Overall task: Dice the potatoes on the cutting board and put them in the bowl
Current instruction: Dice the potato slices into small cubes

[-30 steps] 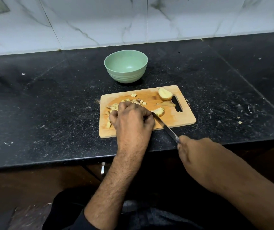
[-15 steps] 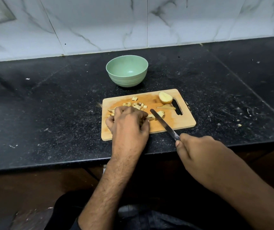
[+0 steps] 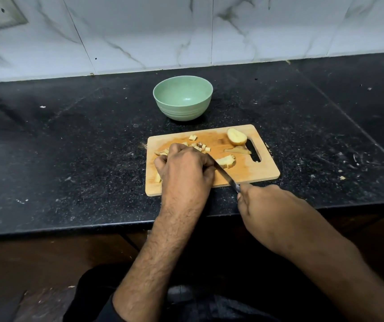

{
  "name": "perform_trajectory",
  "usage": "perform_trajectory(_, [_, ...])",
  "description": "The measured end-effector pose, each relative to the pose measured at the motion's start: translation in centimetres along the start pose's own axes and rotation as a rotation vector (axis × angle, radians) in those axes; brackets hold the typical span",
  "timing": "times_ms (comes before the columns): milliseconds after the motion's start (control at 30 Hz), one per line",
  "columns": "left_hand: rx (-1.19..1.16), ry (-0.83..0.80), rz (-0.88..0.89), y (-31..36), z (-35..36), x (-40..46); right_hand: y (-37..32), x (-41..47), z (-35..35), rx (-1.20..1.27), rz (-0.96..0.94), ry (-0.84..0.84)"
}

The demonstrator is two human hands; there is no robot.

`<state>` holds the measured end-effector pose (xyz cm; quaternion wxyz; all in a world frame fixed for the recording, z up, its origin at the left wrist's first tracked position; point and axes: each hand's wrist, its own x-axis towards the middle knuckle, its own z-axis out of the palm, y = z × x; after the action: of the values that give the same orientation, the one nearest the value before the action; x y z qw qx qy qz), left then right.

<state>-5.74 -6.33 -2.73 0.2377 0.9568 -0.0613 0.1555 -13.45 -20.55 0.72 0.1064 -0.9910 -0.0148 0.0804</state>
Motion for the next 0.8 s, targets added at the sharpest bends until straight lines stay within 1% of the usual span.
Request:
perform_trajectory(133, [0.018, 0.015, -0.012, 0.1, 0.1, -0.1, 0.1, 0.5, 0.2, -0.008, -0.024, -0.019])
perform_trajectory(233, [0.001, 0.049, -0.022, 0.2, 0.4, -0.3, 0.8, -1.1, 0.1, 0.025, -0.034, -0.048])
perform_trajectory(433, [-0.014, 0.086, -0.031, 0.1, 1.0, -0.6, 1.4, -3.5, 0.5, 0.061, 0.014, -0.033])
perform_trajectory(633, [-0.064, 0.029, -0.036, -0.1, -0.2, -1.0, 1.3, -2.8, 0.5, 0.037, 0.025, 0.014])
perform_trajectory(733, [-0.044, -0.012, -0.015, -0.1, -0.4, -1.3, 0.9, -2.3, 0.4, 0.032, 0.010, 0.014])
perform_trajectory(800, [-0.039, -0.007, -0.022, 0.1, -0.2, -1.4, 0.7, -2.1, 0.4, 0.030, 0.000, 0.019])
